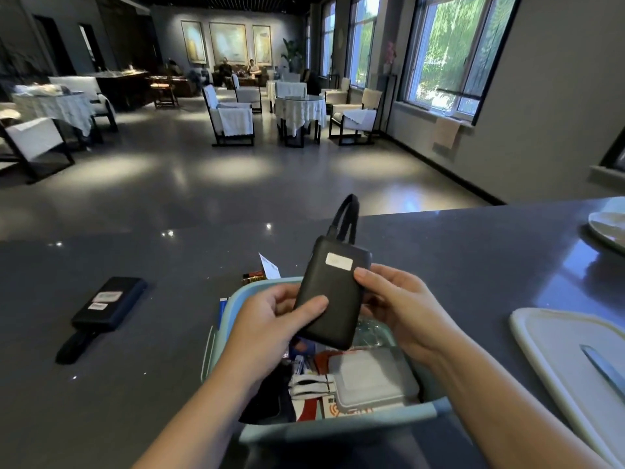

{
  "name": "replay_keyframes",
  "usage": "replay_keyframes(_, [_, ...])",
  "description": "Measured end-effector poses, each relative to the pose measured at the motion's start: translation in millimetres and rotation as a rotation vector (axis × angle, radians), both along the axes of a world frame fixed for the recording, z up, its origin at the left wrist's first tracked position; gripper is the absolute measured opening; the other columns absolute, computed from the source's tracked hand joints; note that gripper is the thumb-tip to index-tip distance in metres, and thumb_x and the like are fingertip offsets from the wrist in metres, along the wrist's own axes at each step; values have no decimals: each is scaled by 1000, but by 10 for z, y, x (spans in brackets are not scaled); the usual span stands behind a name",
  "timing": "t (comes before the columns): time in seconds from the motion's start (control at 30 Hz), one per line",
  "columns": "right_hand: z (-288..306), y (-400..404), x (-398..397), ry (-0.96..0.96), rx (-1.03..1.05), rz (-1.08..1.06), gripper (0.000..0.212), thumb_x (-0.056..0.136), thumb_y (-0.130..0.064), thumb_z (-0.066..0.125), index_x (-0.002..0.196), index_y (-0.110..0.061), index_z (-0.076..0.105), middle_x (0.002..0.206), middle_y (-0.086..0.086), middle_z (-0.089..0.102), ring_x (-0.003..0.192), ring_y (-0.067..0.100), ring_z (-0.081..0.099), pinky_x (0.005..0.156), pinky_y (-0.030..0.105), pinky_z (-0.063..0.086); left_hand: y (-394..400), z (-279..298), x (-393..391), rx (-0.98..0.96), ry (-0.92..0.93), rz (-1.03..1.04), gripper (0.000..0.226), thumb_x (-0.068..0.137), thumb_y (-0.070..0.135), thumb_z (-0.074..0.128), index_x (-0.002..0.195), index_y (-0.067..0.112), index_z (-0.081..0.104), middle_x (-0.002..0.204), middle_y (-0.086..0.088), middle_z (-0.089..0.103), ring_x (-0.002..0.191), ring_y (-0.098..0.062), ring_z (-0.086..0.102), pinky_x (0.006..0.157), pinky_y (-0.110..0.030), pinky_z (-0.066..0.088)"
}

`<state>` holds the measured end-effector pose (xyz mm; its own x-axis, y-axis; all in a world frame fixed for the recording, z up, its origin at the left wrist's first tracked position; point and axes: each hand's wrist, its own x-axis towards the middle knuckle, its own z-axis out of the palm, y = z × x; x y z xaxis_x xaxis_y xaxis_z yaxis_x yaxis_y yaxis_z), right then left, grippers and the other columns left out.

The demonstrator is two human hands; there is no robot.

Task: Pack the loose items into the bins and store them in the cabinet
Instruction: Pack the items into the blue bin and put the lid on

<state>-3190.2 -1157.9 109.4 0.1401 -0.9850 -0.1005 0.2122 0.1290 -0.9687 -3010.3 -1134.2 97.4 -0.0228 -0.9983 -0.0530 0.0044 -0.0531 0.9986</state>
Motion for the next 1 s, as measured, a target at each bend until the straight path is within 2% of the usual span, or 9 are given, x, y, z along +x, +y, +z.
replay_keyframes(0.1, [-25, 11, 105, 128, 30, -111, 31, 86, -22, 68, 115, -12, 61, 100, 4, 73, 87, 13, 71, 67, 20, 56, 5, -71, -113, -37, -27, 123, 28, 71, 19, 79, 96, 12, 68, 82, -4, 75, 76, -15, 71, 58, -24, 53])
replay_keyframes(0.23, [-112, 26, 302, 215, 32, -153, 59, 63, -36, 86, 109, -18, 54, 103, 0, 69, 90, 10, 69, 70, 21, 54, 49, -144, -226, -139, -354, 224, 32, 61, 35, 85, 84, 27, 65, 72, 11, 71, 66, 0, 66, 66, -29, 57])
replay_keyframes(0.3, [-137, 5, 324, 256, 24, -192, 67, 52, -40, 90, 104, -18, 55, 104, 3, 68, 89, 12, 69, 69, 25, 55, 86, -153, -268, -178, -436, 230, 35, 58, 42, 83, 84, 31, 63, 74, 14, 70, 69, 3, 65, 69, -32, 57])
replay_keyframes(0.4, [-130, -17, 246, 323, -12, -225, 53, 55, -29, 89, 98, -17, 61, 92, 2, 72, 80, 11, 70, 66, 25, 56, 129, -153, -293, -188, -436, 139, 40, 56, 38, 86, 90, 31, 64, 81, 15, 71, 73, 4, 66, 71, -29, 57])
replay_keyframes(0.5, [-119, -76, 52, 633, -167, -212, 72, 44, -42, 89, 108, -27, 59, 98, -5, 67, 88, 11, 65, 77, 27, 54, 81, -188, -88, -182, -533, 100, 44, 61, 45, 82, 99, 33, 64, 94, 19, 68, 86, 7, 61, 79, -21, 51])
replay_keyframes(0.6, [-110, -155, -133, 975, -312, -61, 90, 39, -34, 92, 117, -37, 46, 102, -17, 56, 95, 5, 56, 80, 24, 47, 12, -294, 267, -242, -764, 256, 48, 75, 51, 68, 117, 32, 57, 115, 24, 49, 112, 1, 45, 95, -24, 37])
replay_keyframes(0.73, [-252, -187, -220, 1266, -398, 241, 86, 39, -33, 90, 111, -43, 43, 108, -19, 51, 103, 7, 51, 88, 29, 47, -20, -467, 485, -224, -788, 284, 51, 86, 24, 65, 133, 24, 45, 135, 9, 45, 128, -13, 38, 102, -25, 28])
replay_keyframes(0.87, [-432, -150, -229, 1405, -391, 501, 91, 44, -29, 88, 121, -46, 42, 119, -21, 48, 114, 6, 42, 100, 34, 42, -37, -568, 521, -170, -814, 287, 53, 92, 14, 54, 142, 17, 35, 146, 2, 37, 135, -16, 31, 109, -27, 24])
replay_keyframes(1.0, [-526, -133, -240, 1412, -445, 559, 91, 50, -18, 83, 130, -42, 45, 132, -20, 44, 121, 4, 36, 106, 32, 38, -46, -587, 512, -154, -837, 277, 52, 94, 10, 48, 143, 14, 34, 149, -1, 33, 138, -18, 29, 113, -31, 23])
